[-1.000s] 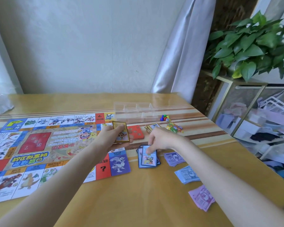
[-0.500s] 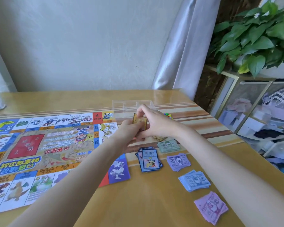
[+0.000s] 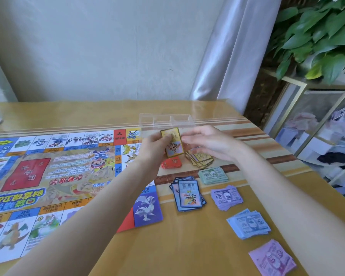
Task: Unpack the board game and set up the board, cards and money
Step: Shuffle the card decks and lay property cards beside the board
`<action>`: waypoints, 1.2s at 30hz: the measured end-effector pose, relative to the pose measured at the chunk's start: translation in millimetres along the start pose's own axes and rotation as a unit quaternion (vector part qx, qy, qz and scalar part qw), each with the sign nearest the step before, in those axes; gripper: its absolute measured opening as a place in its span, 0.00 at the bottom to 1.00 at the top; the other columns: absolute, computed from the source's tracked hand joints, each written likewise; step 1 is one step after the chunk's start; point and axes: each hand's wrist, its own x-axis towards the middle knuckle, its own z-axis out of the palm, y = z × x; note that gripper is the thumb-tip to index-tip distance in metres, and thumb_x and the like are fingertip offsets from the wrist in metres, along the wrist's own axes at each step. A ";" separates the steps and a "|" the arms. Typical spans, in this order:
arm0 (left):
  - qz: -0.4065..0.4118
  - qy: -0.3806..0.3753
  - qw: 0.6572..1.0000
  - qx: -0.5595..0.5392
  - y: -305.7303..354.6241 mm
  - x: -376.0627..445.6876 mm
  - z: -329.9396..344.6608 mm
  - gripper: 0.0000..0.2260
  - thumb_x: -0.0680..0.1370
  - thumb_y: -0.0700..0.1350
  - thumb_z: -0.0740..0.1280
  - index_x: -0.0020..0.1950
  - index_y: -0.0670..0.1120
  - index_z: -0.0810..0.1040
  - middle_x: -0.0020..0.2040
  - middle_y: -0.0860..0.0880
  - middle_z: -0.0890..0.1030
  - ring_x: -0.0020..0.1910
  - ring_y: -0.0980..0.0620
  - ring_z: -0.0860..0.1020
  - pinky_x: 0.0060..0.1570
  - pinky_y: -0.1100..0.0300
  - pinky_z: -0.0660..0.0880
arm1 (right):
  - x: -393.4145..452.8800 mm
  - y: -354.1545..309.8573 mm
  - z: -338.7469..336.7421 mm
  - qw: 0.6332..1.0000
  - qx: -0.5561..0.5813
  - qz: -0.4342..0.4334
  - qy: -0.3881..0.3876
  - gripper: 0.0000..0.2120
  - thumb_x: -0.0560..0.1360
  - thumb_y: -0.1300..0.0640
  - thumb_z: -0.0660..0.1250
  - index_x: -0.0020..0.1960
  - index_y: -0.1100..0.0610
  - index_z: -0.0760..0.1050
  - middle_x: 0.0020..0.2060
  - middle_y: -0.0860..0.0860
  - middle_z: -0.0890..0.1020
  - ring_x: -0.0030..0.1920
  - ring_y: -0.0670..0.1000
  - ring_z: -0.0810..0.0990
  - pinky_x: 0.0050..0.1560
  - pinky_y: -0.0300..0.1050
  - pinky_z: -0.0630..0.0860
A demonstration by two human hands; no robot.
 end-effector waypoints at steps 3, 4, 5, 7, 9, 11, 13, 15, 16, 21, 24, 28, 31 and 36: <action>0.014 -0.009 1.000 -0.017 4.9 4.3 7.9 0.07 0.81 0.39 0.59 0.55 0.42 0.76 0.47 0.46 0.79 0.42 0.53 0.77 0.54 0.57 0.74 | 4.9 -3.4 -0.7 0.996 0.003 -0.024 0.085 0.08 0.73 0.69 0.67 0.50 0.62 0.76 0.36 0.53 0.81 0.33 0.47 0.77 0.33 0.36 0.73; 0.012 -0.009 1.000 -0.021 7.0 5.2 10.1 0.10 0.80 0.39 0.60 0.60 0.41 0.74 0.52 0.44 0.78 0.46 0.52 0.77 0.57 0.57 0.73 | 7.1 -3.2 -5.7 0.990 -0.008 -0.022 0.136 0.08 0.73 0.70 0.67 0.51 0.63 0.76 0.35 0.53 0.80 0.32 0.47 0.76 0.32 0.36 0.72; 0.002 -0.004 1.000 -0.023 8.6 6.4 11.8 0.13 0.80 0.40 0.60 0.64 0.40 0.71 0.56 0.44 0.76 0.51 0.50 0.77 0.61 0.57 0.73 | 9.4 -2.0 -12.7 0.982 -0.037 -0.008 0.187 0.09 0.73 0.70 0.67 0.52 0.64 0.77 0.33 0.53 0.79 0.30 0.47 0.74 0.31 0.37 0.72; -0.026 -0.003 0.999 -0.022 9.5 7.2 14.8 0.15 0.81 0.43 0.60 0.67 0.39 0.68 0.58 0.43 0.73 0.57 0.48 0.74 0.66 0.55 0.69 | 12.0 4.4 -24.9 0.958 -0.144 0.043 0.243 0.08 0.72 0.69 0.67 0.51 0.63 0.78 0.31 0.53 0.77 0.28 0.49 0.73 0.33 0.40 0.74; -0.061 -0.018 0.998 -0.026 7.6 7.9 19.3 0.13 0.81 0.44 0.59 0.63 0.40 0.69 0.56 0.44 0.71 0.57 0.48 0.72 0.65 0.57 0.69 | 12.5 13.3 -26.5 0.940 -0.241 0.083 0.225 0.06 0.71 0.68 0.68 0.47 0.61 0.80 0.30 0.51 0.77 0.28 0.49 0.74 0.37 0.43 0.74; -0.099 -0.039 0.994 -0.018 4.0 9.4 25.3 0.15 0.81 0.47 0.59 0.63 0.39 0.69 0.56 0.43 0.70 0.57 0.46 0.71 0.61 0.57 0.71 | 11.2 19.3 -19.5 0.920 -0.320 0.094 0.206 0.04 0.71 0.66 0.69 0.42 0.59 0.80 0.31 0.49 0.77 0.32 0.50 0.75 0.37 0.41 0.71; -0.127 -0.047 0.991 0.008 1.3 10.8 30.6 0.21 0.81 0.50 0.59 0.69 0.39 0.65 0.64 0.41 0.69 0.63 0.44 0.70 0.62 0.56 0.69 | 11.8 22.1 -14.7 0.891 -0.385 0.091 0.222 0.02 0.70 0.64 0.70 0.43 0.61 0.81 0.38 0.51 0.80 0.41 0.51 0.77 0.40 0.40 0.69; -0.139 -0.051 0.989 0.012 0.9 11.6 35.5 0.23 0.81 0.51 0.59 0.71 0.39 0.63 0.68 0.40 0.67 0.64 0.44 0.69 0.61 0.57 0.67 | 13.2 21.2 -13.1 0.876 -0.414 0.091 0.229 0.05 0.71 0.62 0.69 0.44 0.63 0.80 0.42 0.54 0.81 0.42 0.53 0.77 0.36 0.42 0.68; -0.140 -0.055 0.989 0.012 0.6 12.1 38.1 0.24 0.81 0.52 0.58 0.72 0.39 0.62 0.70 0.41 0.65 0.66 0.45 0.67 0.63 0.57 0.66 | 13.0 19.7 -11.6 0.874 -0.427 0.094 0.214 0.06 0.71 0.59 0.69 0.42 0.63 0.78 0.40 0.55 0.79 0.40 0.53 0.75 0.33 0.43 0.67; -0.136 -0.053 0.989 0.039 -1.7 16.1 53.0 0.25 0.81 0.53 0.56 0.75 0.42 0.59 0.75 0.41 0.59 0.73 0.45 0.61 0.72 0.52 0.56 | 9.8 14.9 -0.3 0.882 -0.440 0.086 0.143 0.21 0.74 0.52 0.68 0.62 0.59 0.68 0.55 0.54 0.76 0.53 0.54 0.73 0.42 0.44 0.66; -0.125 -0.053 0.990 0.050 -3.4 18.0 53.4 0.23 0.81 0.52 0.56 0.73 0.42 0.63 0.72 0.42 0.64 0.63 0.47 0.71 0.66 0.56 0.63 | 9.2 16.7 1.7 0.875 -0.461 0.084 0.123 0.26 0.73 0.50 0.68 0.65 0.62 0.65 0.55 0.55 0.74 0.53 0.54 0.70 0.41 0.43 0.65; -0.115 -0.024 0.991 0.060 -5.7 21.6 45.0 0.23 0.81 0.53 0.56 0.73 0.44 0.64 0.72 0.44 0.64 0.65 0.45 0.68 0.60 0.56 0.65 | 10.6 19.9 4.9 0.859 -0.489 0.100 0.112 0.27 0.73 0.50 0.68 0.66 0.63 0.66 0.63 0.58 0.70 0.62 0.57 0.69 0.51 0.45 0.66; -0.131 0.000 0.991 0.012 -3.8 23.4 47.4 0.24 0.81 0.52 0.56 0.74 0.43 0.61 0.74 0.41 0.61 0.72 0.42 0.62 0.66 0.53 0.63 | 10.9 19.6 6.3 0.865 -0.477 0.106 0.113 0.34 0.72 0.51 0.69 0.72 0.60 0.59 0.65 0.58 0.69 0.65 0.58 0.67 0.57 0.48 0.70; -0.137 -0.006 0.990 -0.022 -4.7 27.1 55.1 0.24 0.81 0.50 0.56 0.74 0.41 0.59 0.75 0.40 0.58 0.74 0.42 0.57 0.70 0.48 0.62 | 7.9 17.5 10.7 0.871 -0.473 0.086 0.097 0.33 0.71 0.53 0.70 0.70 0.60 0.60 0.65 0.55 0.69 0.66 0.58 0.67 0.61 0.51 0.70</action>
